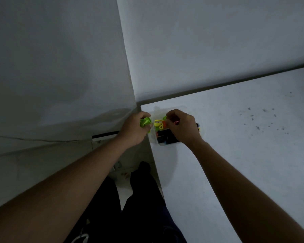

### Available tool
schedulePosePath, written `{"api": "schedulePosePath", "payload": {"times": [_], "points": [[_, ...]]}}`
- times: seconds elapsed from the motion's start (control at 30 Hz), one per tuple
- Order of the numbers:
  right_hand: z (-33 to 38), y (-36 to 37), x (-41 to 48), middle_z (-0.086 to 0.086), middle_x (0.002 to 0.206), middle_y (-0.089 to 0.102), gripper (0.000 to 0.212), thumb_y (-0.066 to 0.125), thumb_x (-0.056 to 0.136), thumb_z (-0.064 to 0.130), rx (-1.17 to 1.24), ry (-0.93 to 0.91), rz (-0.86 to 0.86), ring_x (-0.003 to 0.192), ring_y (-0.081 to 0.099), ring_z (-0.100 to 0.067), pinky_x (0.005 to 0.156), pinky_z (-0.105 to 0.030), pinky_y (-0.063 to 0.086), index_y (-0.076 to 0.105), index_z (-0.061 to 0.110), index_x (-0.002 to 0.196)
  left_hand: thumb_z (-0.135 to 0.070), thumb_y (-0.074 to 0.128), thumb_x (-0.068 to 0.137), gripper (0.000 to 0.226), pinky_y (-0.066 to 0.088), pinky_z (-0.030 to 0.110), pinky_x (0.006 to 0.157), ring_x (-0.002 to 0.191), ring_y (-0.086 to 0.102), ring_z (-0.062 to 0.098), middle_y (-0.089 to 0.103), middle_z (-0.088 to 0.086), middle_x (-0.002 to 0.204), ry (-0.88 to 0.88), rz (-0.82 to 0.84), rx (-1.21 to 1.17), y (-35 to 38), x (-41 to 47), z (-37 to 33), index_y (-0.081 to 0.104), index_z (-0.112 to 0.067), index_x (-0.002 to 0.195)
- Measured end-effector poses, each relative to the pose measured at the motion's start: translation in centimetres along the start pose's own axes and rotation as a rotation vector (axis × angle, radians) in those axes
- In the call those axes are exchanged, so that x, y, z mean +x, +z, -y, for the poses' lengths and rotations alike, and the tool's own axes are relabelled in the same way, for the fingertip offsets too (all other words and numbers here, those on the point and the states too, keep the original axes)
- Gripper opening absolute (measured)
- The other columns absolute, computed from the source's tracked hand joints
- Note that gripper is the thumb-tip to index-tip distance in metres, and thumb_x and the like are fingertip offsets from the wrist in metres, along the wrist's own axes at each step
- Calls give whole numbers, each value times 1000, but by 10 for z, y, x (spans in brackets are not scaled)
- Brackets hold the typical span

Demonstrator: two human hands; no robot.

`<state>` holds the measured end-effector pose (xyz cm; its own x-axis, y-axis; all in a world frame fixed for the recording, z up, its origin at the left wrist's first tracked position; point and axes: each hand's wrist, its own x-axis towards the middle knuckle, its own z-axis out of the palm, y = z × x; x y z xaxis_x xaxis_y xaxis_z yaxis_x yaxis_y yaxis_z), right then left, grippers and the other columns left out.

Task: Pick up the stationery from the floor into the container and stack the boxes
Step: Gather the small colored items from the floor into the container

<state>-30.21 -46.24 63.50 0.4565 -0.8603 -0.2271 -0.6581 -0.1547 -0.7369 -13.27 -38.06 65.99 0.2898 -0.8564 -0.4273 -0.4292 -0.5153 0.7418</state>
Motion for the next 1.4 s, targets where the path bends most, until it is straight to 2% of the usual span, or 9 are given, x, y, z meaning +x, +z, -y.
{"api": "schedulePosePath", "payload": {"times": [0.3,0.43,0.57,0.7,0.83,0.93,1.1,1.27,1.4], "points": [[1,0,-3,0,99,67,20,70,84,14,30,-64,39,89,63,-10,83,-20,52,65,14,103,-23,62,91,33,38,25,83,104,43,8,53,3,131,-2,17,17,3,-2,3,56,-20,124],[8,-1,-4,6,94,65,18,70,83,13,73,-125,-1,84,63,-6,76,-15,52,65,16,100,-22,62,90,34,38,24,84,104,43,7,55,3,130,4,13,15,4,-2,2,56,-20,124],[12,3,-4,5,101,66,21,69,85,19,153,-37,21,87,65,-9,77,-20,55,62,20,104,-21,63,90,34,43,26,82,104,45,8,55,3,129,-6,9,-4,4,-3,1,57,-20,123],[9,11,-10,2,109,65,24,67,86,17,154,-7,64,91,66,-13,82,-27,56,61,19,109,-21,63,90,35,37,23,82,104,44,7,54,4,131,-10,18,2,3,-5,1,56,-20,124],[6,13,-11,3,104,59,26,72,81,19,50,-41,-49,84,60,-10,76,-20,53,62,16,104,-22,62,91,34,35,22,84,104,43,7,54,3,132,-12,20,23,3,-5,2,57,-21,124],[-2,2,-6,-4,104,60,15,63,86,19,-116,5,-197,86,61,-20,79,-39,54,63,14,101,-20,63,90,34,35,21,84,112,49,14,54,5,132,-9,15,43,3,-4,1,58,-20,123],[-13,-10,4,-7,114,62,33,54,89,31,-415,148,-64,100,60,-27,92,-41,38,58,17,118,-18,62,90,33,35,21,83,112,49,15,54,5,132,-8,19,46,6,-5,2,58,-20,122],[-9,-12,10,-6,110,67,32,57,87,32,-399,192,-19,101,60,-26,93,-38,36,61,18,115,-18,62,90,32,37,16,76,105,47,9,55,3,130,8,19,36,4,-5,1,58,-20,122],[-9,-15,9,-9,107,67,32,64,84,26,-271,192,-61,97,61,-28,91,-45,47,62,10,112,-17,63,90,32,34,19,83,113,51,14,57,3,129,6,6,38,3,-4,-1,59,-19,122]]}}
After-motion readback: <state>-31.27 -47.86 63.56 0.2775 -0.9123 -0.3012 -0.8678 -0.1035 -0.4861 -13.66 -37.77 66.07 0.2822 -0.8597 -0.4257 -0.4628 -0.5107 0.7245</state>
